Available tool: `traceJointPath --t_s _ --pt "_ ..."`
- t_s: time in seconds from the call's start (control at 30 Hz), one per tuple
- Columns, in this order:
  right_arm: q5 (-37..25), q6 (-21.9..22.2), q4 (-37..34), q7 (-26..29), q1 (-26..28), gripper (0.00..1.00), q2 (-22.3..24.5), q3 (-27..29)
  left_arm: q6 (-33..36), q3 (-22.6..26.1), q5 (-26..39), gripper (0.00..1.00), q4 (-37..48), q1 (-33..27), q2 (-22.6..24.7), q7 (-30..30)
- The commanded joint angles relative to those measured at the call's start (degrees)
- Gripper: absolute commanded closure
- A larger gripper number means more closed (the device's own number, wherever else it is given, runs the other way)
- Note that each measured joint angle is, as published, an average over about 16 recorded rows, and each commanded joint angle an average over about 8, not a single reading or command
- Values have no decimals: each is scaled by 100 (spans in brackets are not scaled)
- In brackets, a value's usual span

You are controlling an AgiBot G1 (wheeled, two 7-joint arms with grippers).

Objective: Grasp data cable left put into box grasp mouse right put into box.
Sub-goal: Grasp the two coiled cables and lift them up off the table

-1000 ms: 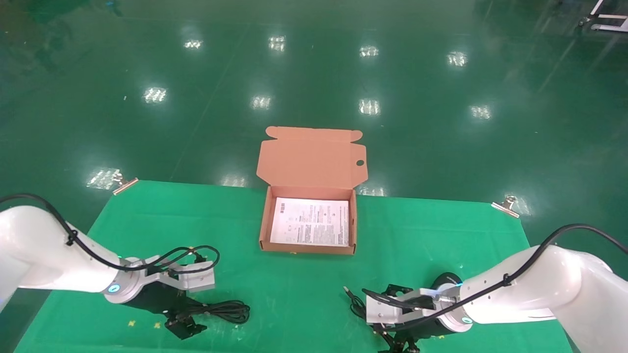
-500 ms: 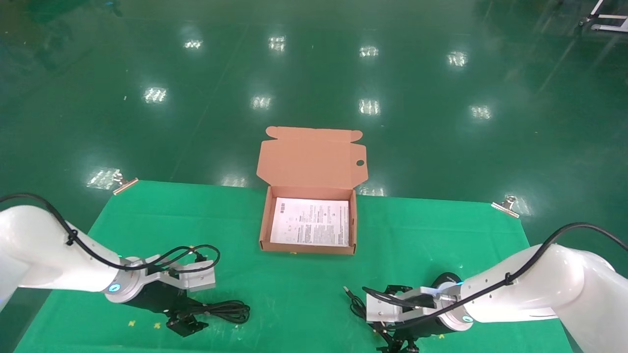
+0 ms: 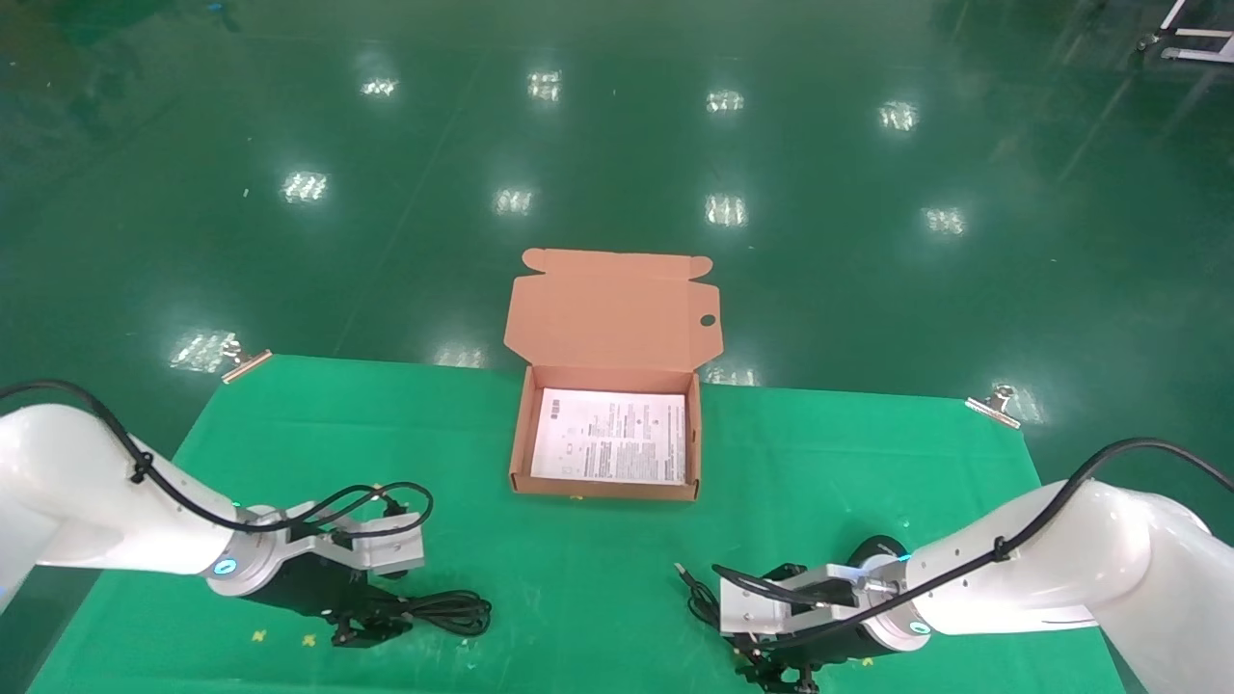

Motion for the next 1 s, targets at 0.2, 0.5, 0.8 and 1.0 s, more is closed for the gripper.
traceJointPath --t_s 0.2,0.5,0.8,1.0 --pt "0 -4 12 3 -3 100 4 0 5 3 3 100 -9 2 -2 -3" --pt "0 -7 16 5 -5 100 7 0 8 4 5 100 -13 5 -5 -5" --pt "159 34 124 169 132 100 194 169 -115 57 143 100 -197 -69 -158 59" --pt "370 225 616 582 516 100 716 546 -346 127 402 100 -767 -211 -490 -121"
